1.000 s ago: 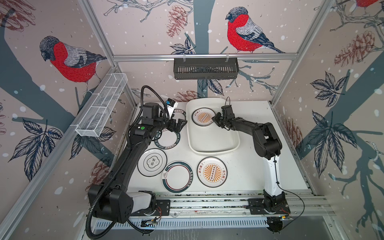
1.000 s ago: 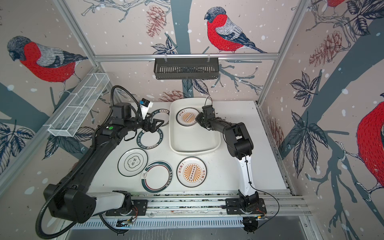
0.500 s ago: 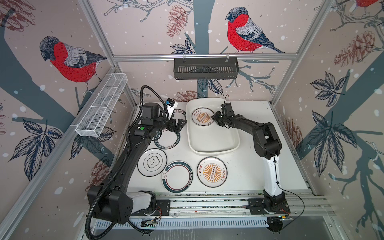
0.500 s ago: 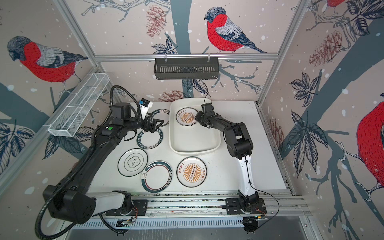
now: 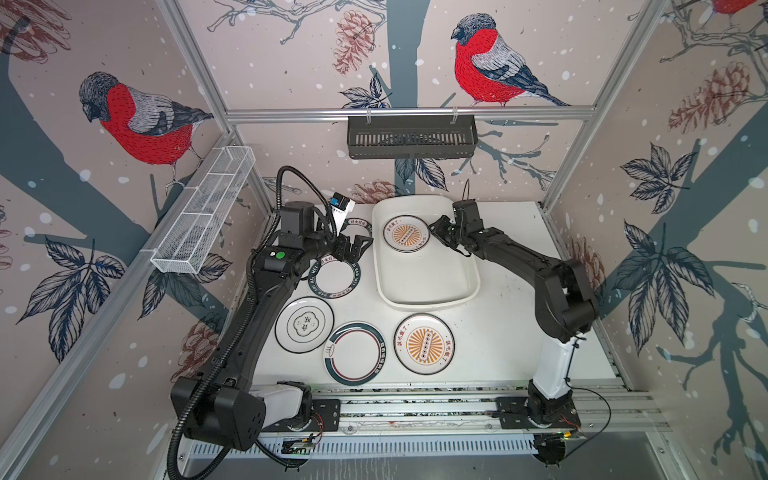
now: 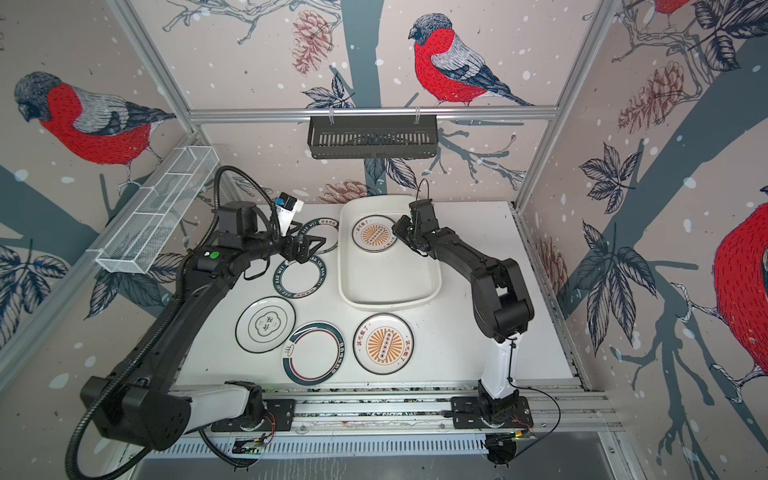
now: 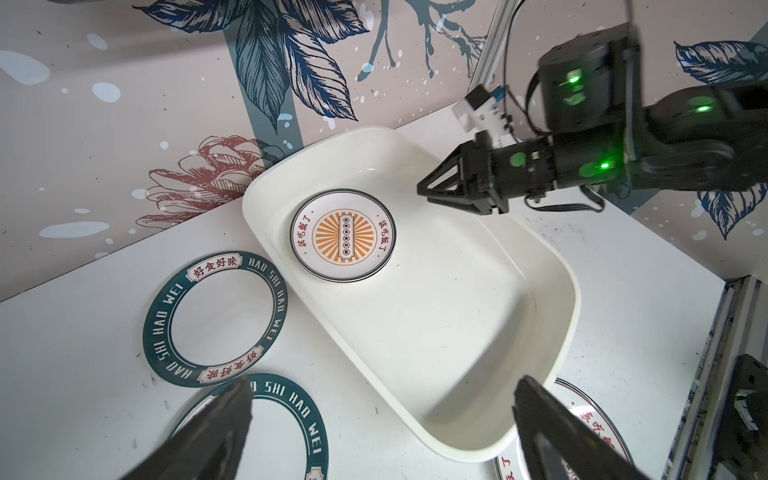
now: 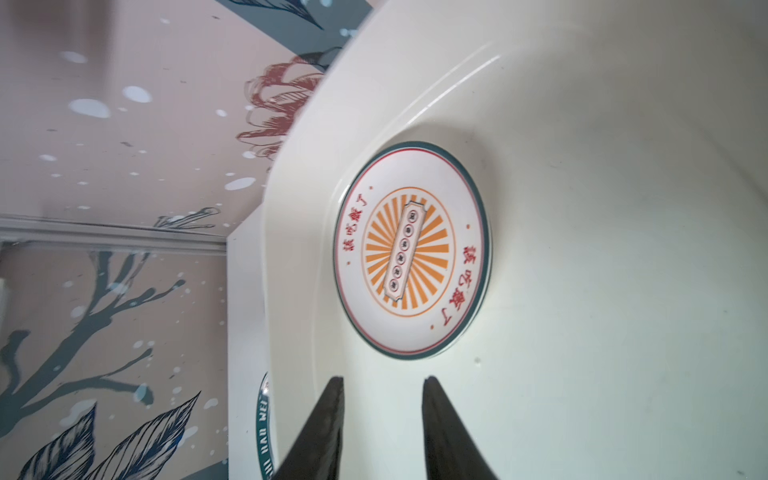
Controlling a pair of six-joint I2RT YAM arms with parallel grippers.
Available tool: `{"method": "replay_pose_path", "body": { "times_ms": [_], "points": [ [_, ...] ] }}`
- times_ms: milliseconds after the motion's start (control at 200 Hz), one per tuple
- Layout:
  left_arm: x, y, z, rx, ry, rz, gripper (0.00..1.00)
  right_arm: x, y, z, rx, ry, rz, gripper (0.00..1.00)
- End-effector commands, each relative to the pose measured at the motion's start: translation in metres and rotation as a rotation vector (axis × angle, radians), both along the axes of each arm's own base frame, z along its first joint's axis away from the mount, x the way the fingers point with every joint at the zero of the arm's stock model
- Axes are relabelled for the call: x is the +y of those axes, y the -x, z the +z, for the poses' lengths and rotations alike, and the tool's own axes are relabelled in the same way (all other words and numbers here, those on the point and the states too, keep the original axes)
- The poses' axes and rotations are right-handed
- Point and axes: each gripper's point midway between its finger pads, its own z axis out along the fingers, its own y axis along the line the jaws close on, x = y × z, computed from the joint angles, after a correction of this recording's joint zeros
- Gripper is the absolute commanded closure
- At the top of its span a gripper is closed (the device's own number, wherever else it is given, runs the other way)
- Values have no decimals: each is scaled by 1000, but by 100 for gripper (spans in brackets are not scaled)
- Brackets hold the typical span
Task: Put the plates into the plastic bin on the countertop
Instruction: 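Open the right gripper and raise it off the plate, then move the right gripper to the orange-sunburst plate nearest the robot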
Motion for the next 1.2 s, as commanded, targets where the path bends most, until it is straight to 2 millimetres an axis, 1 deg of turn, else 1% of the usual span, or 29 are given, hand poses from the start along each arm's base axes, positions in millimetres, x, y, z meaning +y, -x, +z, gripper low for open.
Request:
{"method": "replay_pose_path", "body": {
  "times_ms": [0, 65, 85, 90, 95, 115, 125, 195, 250, 315, 325, 340, 355, 445, 565, 665, 770, 911, 1041, 1196],
  "points": [
    [-1, 8, 0, -4, -14, -30, 3, -5, 36, 25, -86, 2, 88, 66],
    [-2, 11, 0, -7, -12, -38, 3, -17, 65, 36, -115, 6, 116, 66],
    [-2, 11, -1, -6, -13, -39, 3, -21, 73, 35, -115, 14, 123, 66],
    [-2, 11, -1, -5, -13, -40, 3, -23, 75, 39, -122, 13, 123, 66],
    [-2, 12, 0, -7, -13, -40, 3, -24, 77, 37, -118, 14, 125, 66],
    [-2, 13, 0, -7, -13, -44, 3, -28, 87, 42, -131, 17, 132, 66],
    [-2, 13, -1, -6, -14, -45, 3, -31, 91, 39, -127, 23, 134, 66],
    [-4, 16, -2, -3, -13, -61, 3, -47, 125, 44, -150, 47, 153, 65],
    [-5, 19, -4, 6, -13, -77, 3, -56, 151, 46, -165, 56, 171, 63],
    [-7, 23, -7, 18, -13, -100, 3, -66, 179, 36, -142, 60, 187, 63],
    [-8, 23, -8, 21, -13, -102, 3, -68, 184, 43, -162, 52, 190, 63],
    [-8, 23, -8, 22, -14, -104, 3, -69, 190, 37, -149, 51, 196, 63],
    [-8, 24, -9, 25, -13, -104, 3, -70, 196, 38, -151, 45, 200, 63],
    [-8, 24, -13, 36, -9, -102, 3, -78, 229, 26, -132, 11, 216, 62],
    [-10, 24, -16, 48, -2, -108, 3, -88, 262, -8, -64, -18, 207, 61],
    [-12, 26, -21, 73, 5, -120, 3, -95, 279, -31, -16, -40, 185, 61],
    [-12, 27, -25, 91, 6, -127, 3, -96, 293, -55, 40, -73, 186, 60],
    [-14, 27, -24, 87, 16, -134, 3, -92, 304, -74, 87, -126, 202, 61],
    [-15, 26, -23, 90, 23, -139, 3, -88, 314, -92, 146, -122, 230, 61],
    [-17, 23, -24, 96, 32, -143, 3, -81, 322, -108, 187, -123, 266, 60]
  ]
}}
